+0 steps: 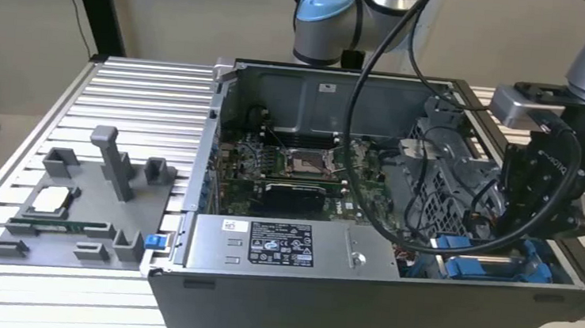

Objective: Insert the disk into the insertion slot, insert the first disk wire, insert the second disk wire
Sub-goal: 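Insert the first disk wire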

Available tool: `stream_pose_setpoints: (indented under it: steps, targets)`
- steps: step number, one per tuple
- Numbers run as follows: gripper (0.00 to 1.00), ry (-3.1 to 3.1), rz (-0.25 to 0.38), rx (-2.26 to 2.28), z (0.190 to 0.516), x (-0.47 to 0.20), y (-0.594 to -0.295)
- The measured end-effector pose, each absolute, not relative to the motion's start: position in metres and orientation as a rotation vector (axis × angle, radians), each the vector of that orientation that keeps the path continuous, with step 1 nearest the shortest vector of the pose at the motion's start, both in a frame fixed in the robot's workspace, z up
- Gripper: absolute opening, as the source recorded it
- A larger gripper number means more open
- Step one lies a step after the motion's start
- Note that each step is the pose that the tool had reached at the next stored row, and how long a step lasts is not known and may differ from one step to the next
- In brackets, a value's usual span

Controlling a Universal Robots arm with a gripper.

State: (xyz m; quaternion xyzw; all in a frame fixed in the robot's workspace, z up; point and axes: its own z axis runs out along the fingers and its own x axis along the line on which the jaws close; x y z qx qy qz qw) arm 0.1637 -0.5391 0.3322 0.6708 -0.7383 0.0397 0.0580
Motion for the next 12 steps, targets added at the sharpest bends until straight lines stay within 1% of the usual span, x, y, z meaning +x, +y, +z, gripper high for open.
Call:
stream_pose_setpoints:
  steps: [3,12]
  targets:
    - [0.0,-2.237,0.122,2.032,0.335,0.164,-0.539]
    - [0.0,-2.236,0.122,2.032,0.359,0.164,-0.539]
